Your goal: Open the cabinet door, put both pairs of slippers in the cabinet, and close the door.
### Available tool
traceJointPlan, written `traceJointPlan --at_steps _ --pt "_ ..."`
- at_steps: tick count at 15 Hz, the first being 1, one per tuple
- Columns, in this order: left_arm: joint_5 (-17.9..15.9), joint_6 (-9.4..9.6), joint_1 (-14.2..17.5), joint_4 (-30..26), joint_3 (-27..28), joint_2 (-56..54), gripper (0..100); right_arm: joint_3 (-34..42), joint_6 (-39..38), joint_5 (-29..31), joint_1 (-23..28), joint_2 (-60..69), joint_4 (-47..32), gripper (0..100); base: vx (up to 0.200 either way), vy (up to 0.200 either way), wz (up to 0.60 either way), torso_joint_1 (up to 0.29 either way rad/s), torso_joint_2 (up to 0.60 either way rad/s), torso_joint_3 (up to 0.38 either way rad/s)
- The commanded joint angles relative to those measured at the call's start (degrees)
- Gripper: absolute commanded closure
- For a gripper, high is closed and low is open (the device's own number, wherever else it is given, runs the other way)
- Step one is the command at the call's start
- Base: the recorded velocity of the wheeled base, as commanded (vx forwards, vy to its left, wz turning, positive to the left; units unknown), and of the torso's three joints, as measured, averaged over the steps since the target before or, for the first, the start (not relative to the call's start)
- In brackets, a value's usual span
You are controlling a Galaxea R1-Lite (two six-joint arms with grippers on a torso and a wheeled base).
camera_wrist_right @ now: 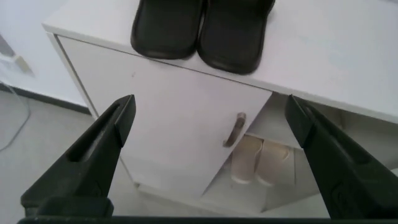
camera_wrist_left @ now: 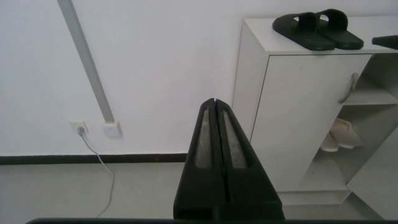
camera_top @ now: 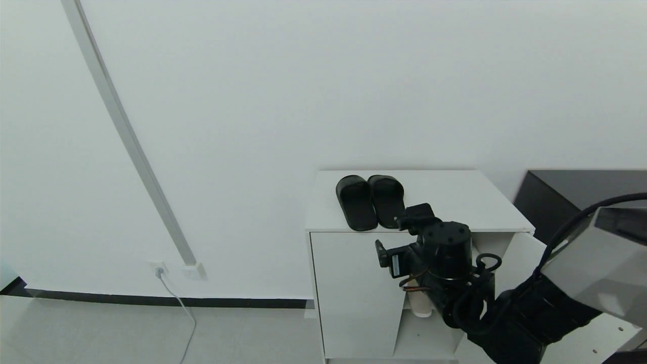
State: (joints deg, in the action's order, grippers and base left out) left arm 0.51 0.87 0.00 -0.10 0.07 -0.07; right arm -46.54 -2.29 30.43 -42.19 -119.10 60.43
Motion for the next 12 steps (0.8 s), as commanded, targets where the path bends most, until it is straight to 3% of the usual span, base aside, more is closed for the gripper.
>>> traceJointPlan --at_steps 1,5,12 --pt "0.02 0.01 0.0 0.01 -0.07 0.07 100 -5.84 -3.33 -0.02 -0.79 5.72 -7.61 0 0.0 0.0 0.0 0.0 0.0 0.0" --pt "-0.07 0.01 0.0 0.01 0.01 0.07 100 -10.85 -4.56 -0.02 -0.96 1.94 -10.24 0 0.0 0.0 0.0 0.0 0.0 0.0" --pt "-0.16 0.19 0.0 -0.08 0.01 0.07 100 -10.59 -5.0 -0.11 -1.4 0.8 -10.07 0 0.2 0.0 0.0 0.002 0.0 0.005"
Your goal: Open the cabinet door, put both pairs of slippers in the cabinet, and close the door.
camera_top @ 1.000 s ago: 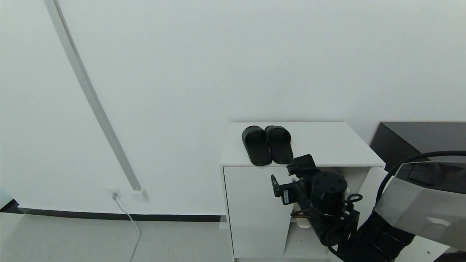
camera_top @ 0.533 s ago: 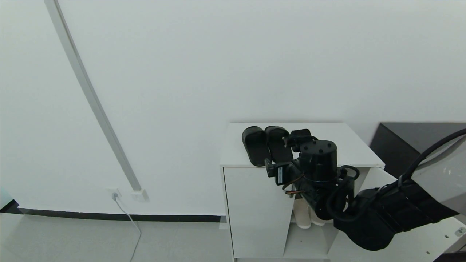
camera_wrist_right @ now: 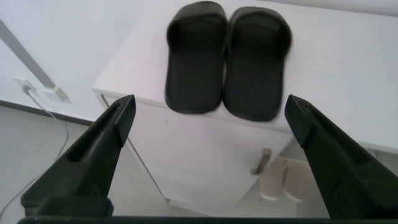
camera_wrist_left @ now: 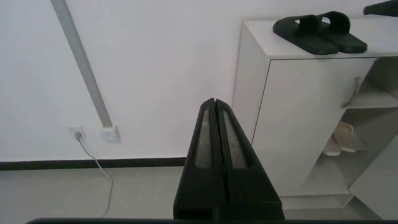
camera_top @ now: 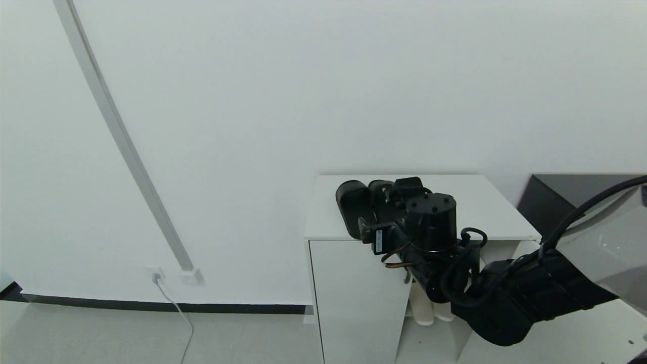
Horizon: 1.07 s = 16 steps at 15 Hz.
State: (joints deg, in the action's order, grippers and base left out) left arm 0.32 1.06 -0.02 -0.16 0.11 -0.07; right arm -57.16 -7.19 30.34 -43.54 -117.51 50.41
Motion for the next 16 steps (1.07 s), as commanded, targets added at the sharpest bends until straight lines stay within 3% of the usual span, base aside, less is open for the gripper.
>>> traceJointPlan --at_steps 1,7,12,16 --pt "0.03 -0.01 0.02 -0.02 -0.02 0.07 100 0.03 -0.1 0.07 -0.05 -1.06 0.04 0 0.2 0.0 0.0 0.012 0.01 -0.007" --pt "0.03 -0.01 0.02 -0.02 -0.02 0.07 100 -0.23 -2.12 -0.02 -0.05 -5.63 1.01 0 0.2 0.0 0.0 0.006 0.0 -0.001" --pt "0.03 0.08 0.02 -0.02 -0.02 0.07 100 -1.64 -3.44 -0.37 0.13 -9.15 1.01 0 0.0 0.0 0.0 0.0 0.0 0.0" --pt "0.03 -0.01 0.02 -0.02 -0.02 0.07 100 -8.4 -3.35 -1.34 1.88 -14.33 1.01 0 0.0 0.0 0.0 0.0 0.0 0.0"
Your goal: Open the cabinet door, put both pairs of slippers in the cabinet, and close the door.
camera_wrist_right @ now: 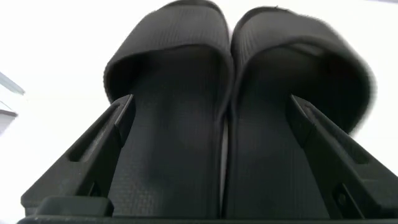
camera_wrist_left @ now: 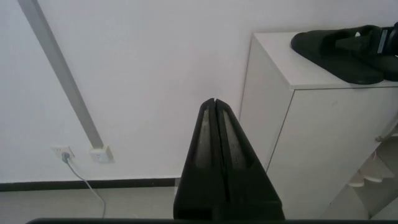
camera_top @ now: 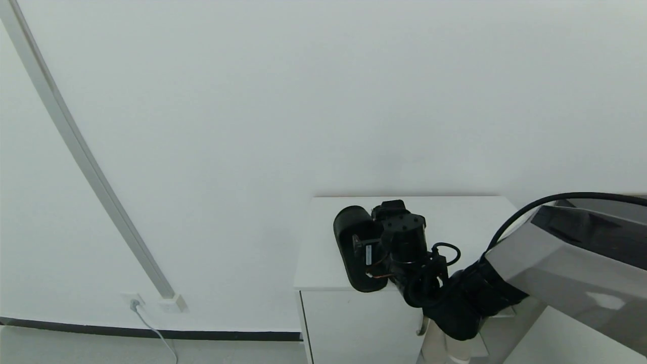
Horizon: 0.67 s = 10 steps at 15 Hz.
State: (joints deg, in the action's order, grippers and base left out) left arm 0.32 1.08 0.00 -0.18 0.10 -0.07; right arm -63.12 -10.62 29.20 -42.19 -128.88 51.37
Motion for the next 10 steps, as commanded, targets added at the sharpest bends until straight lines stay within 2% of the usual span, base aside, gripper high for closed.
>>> traceJointPlan --at_steps 1,10 --pt "0.03 -0.03 0.0 0.09 -0.01 0.07 100 -4.9 0.42 -0.37 1.32 -4.28 -0.22 0 0.0 0.0 0.0 0.0 0.0 0.0" --pt "0.03 -0.12 0.0 0.09 -0.1 0.07 100 -14.92 4.11 -3.01 4.75 -10.69 -0.39 0 0.0 0.0 0.0 0.0 0.0 0.0"
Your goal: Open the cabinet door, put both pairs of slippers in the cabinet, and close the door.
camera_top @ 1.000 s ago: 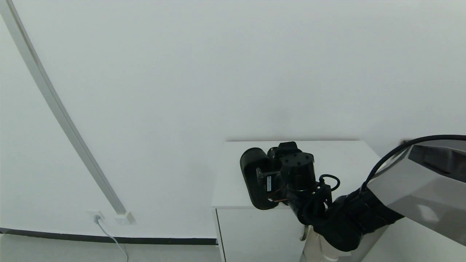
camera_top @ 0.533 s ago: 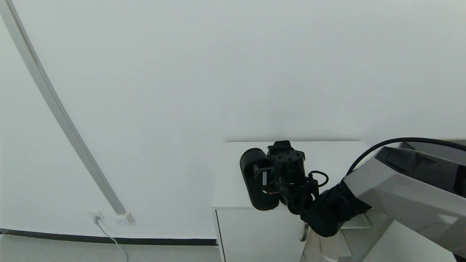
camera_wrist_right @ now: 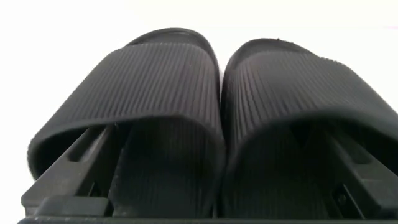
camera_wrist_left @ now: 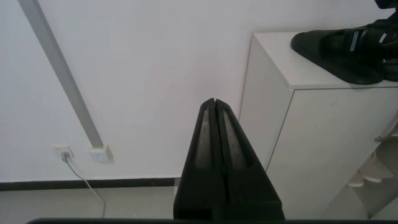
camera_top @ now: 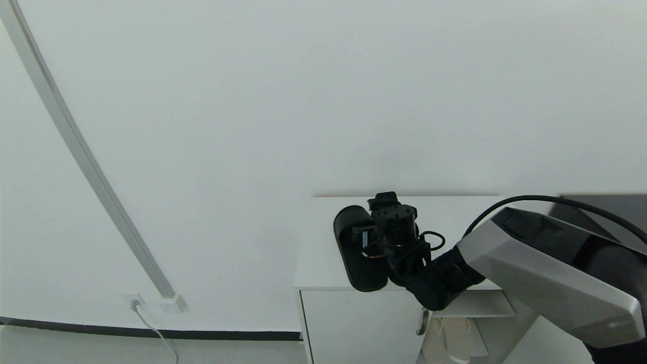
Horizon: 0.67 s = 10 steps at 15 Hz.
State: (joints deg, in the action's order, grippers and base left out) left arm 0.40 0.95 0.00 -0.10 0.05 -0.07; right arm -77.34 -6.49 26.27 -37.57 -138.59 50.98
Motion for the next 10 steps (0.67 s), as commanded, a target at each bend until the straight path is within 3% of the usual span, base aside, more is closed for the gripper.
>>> traceJointPlan --at_steps 1,2,10 --pt "0.04 0.02 0.0 0.01 -0.05 0.07 100 -1.41 0.16 -0.08 0.13 -1.15 0.0 0 0.0 0.0 0.0 0.0 0.0 0.0" --pt "0.04 0.02 0.0 0.01 0.04 0.07 100 -1.94 0.33 -0.08 0.13 -1.68 0.08 100 0.0 0.0 0.0 0.0 0.0 0.0" --pt "0.04 0.02 0.0 0.01 0.04 0.07 100 -2.2 0.33 0.01 0.04 -1.41 0.08 100 0.0 0.0 0.0 0.0 0.0 0.0"
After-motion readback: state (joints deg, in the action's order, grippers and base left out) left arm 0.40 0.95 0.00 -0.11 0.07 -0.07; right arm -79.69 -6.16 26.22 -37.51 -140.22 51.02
